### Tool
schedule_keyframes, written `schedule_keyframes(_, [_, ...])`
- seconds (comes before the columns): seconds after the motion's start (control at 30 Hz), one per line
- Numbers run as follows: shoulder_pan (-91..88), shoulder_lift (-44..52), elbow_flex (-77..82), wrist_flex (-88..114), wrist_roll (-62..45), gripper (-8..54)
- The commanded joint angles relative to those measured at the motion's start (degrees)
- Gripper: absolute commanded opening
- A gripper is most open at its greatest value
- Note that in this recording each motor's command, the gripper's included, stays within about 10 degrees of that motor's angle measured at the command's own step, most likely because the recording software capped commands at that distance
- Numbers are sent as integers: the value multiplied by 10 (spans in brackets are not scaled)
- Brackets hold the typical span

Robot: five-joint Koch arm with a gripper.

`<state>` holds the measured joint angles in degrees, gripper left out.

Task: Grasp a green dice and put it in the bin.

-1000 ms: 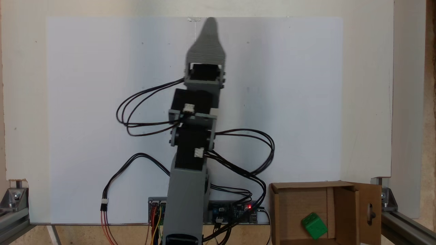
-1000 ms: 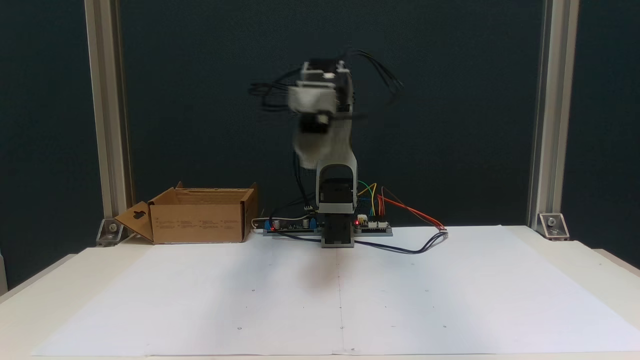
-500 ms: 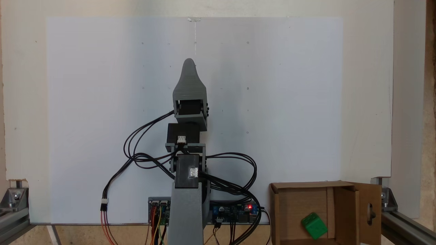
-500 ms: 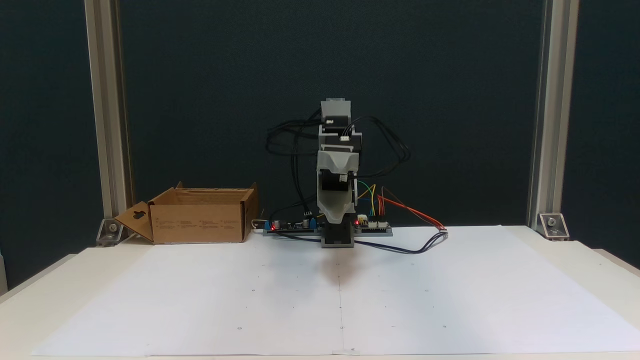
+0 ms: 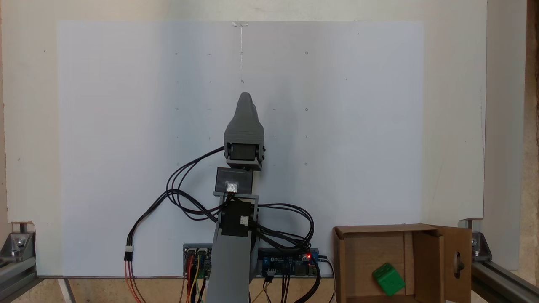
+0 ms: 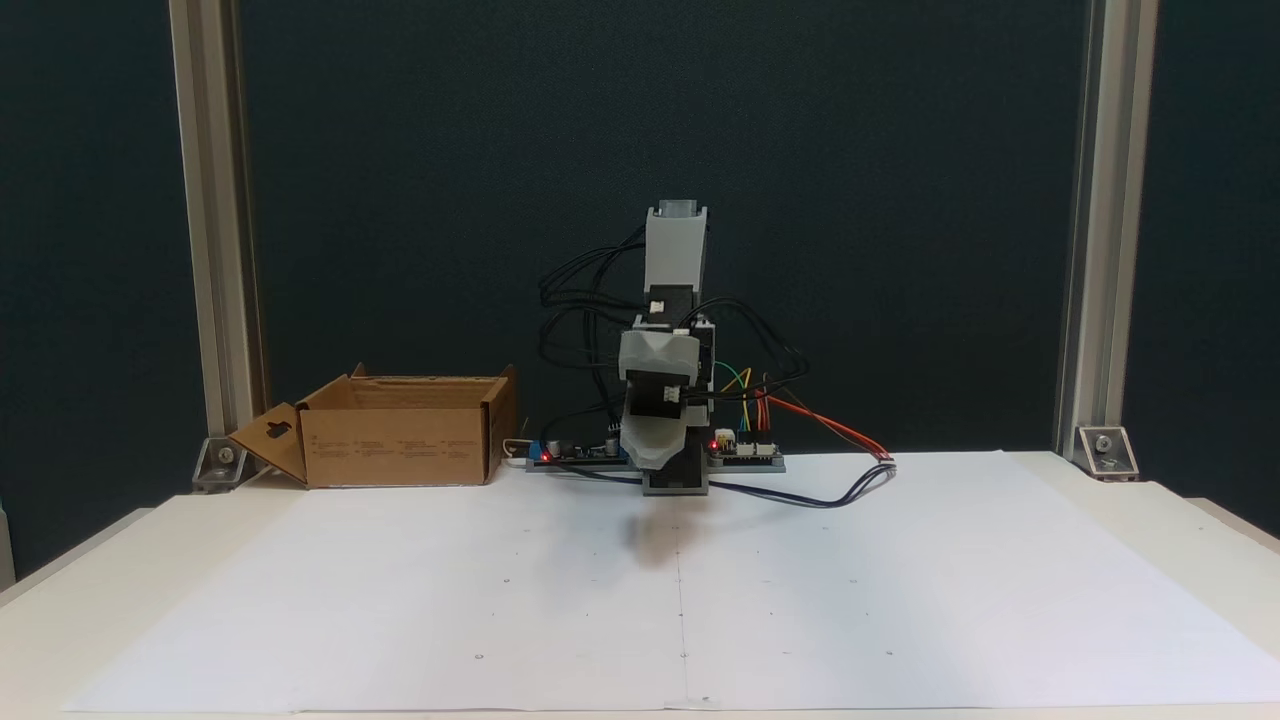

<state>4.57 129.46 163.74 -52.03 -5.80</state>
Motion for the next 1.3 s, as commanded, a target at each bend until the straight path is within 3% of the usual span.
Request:
schedule_keyframes(0.0, [5, 62, 0, -95, 20, 439])
schedule_keyframes(0.43, [17, 63, 124, -376, 21, 435])
schedule_keyframes(1.27, [13, 58, 156, -309, 20, 445])
